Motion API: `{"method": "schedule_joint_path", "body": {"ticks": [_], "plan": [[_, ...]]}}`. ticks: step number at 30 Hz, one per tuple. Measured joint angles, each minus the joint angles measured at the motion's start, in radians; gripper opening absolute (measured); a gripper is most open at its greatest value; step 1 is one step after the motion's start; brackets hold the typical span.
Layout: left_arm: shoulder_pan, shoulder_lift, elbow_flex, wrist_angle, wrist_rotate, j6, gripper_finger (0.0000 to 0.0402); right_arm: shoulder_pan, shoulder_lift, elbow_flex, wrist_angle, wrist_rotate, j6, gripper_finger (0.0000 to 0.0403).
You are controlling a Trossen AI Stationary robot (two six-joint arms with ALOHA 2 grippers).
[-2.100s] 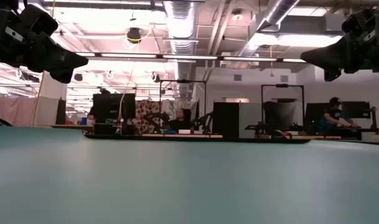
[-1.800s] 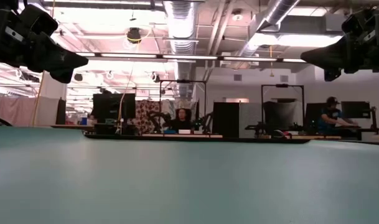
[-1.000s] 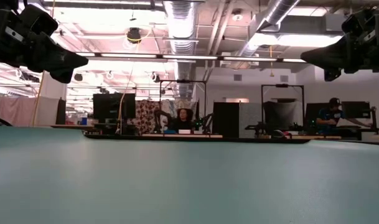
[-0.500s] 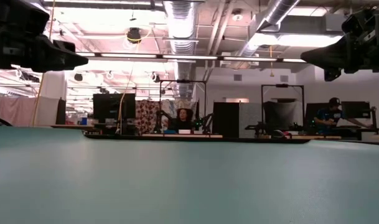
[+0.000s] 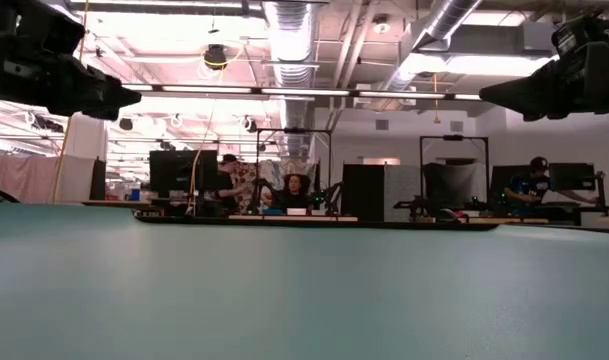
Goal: Roll towel into tight, uniform cylinder
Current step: Roll the pink towel
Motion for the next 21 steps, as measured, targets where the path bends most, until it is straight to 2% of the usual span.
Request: {"method": "schedule_joint_path", "body": {"ticks": [3, 10, 13, 18, 21], "plan": [[0.0, 0.003, 0.0, -0.006, 0.001, -0.105, 0.0, -0.009, 0.0, 0.0, 0.001, 0.006, 0.001, 0.0031], [0.0, 0.003, 0.0, 0.01, -0.006, -0.175, 0.0, -0.032, 0.0, 0.0, 0.001, 0.006, 0.001, 0.0031], [0.0, 0.002, 0.0, 0.064, 0.062, -0.266, 0.0001, -0.032, 0.0, 0.0, 0.001, 0.005, 0.008, 0.0031], [0.0, 0.002, 0.0, 0.279, 0.188, -0.33, 0.0022, -0.016, 0.0, 0.0, 0.003, -0.001, 0.253, 0.0031], [-0.002, 0.002, 0.001, 0.431, 0.215, -0.312, 0.0044, -0.019, 0.0, 0.0, 0.01, 0.001, 0.38, 0.0031]]}}
